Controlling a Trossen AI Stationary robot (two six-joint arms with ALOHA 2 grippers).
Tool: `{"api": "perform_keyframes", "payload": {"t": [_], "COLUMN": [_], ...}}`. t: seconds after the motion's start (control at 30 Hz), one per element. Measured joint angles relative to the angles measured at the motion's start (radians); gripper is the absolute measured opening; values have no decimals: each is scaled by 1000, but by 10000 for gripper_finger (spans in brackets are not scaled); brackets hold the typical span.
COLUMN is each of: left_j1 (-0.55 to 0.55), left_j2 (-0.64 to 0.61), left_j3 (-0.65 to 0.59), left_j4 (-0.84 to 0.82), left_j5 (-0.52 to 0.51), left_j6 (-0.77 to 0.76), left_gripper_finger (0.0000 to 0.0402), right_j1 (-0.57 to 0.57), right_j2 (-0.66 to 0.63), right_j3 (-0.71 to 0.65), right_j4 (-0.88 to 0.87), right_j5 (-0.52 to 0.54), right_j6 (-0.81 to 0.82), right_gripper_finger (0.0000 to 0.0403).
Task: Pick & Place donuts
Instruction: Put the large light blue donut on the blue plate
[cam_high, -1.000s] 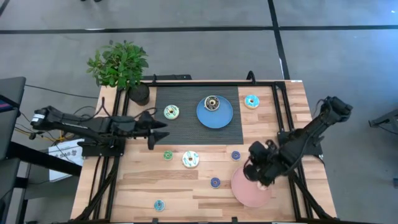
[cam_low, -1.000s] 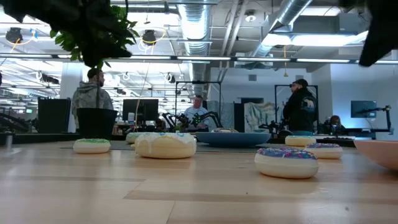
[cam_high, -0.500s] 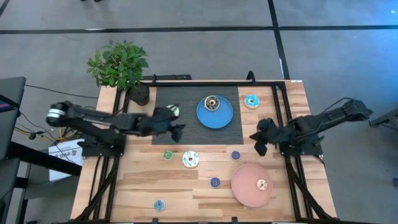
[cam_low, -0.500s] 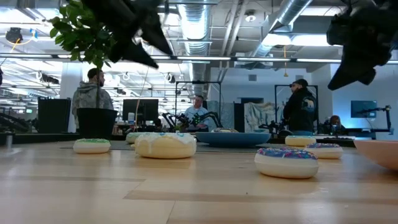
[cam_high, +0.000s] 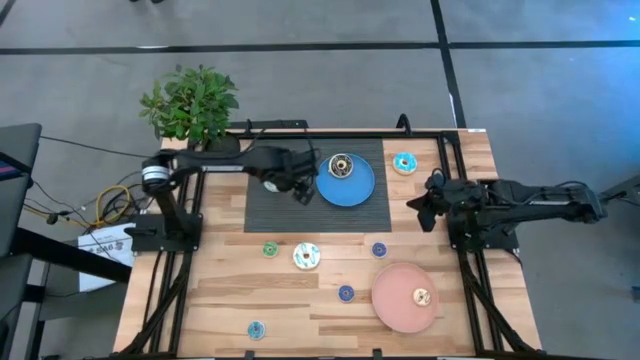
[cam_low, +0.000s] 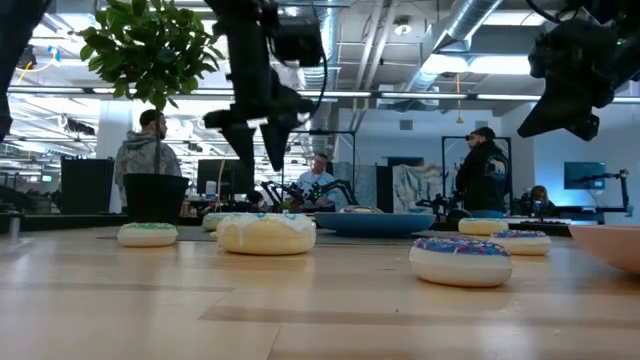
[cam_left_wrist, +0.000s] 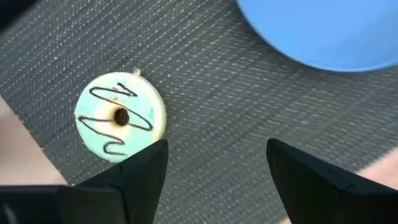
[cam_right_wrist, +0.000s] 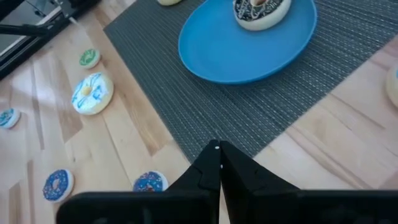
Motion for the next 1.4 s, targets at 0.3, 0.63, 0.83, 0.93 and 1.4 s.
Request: {"api": "perform_keyframes", "payload": {"t": [0.3, 0.63, 0.83, 0.93, 1.4], "left_j1": [115, 199, 205, 205, 205], "left_j2": [73, 74, 75, 75, 73], "left_j3": [8, -84, -126, -141, -224], "left_j4": [-1, 48, 129, 159, 231], "left_j5": [36, 137, 146, 146, 140], "left_j6": [150, 221, 226, 233, 233], "left_gripper_finger": [263, 263, 263, 263, 263], "right_j1": [-2, -2, -2, -2, -2], "right_j2": [-2, -2, -2, -2, -2], "right_j3": [0, 0, 0, 0, 0], "right_j4": [-23, -23, -23, -23, -23], "right_j5": [1, 56, 70, 74, 87], "right_j6": [16, 28, 28, 28, 36], "right_gripper_finger": [0, 0, 0, 0, 1]}}
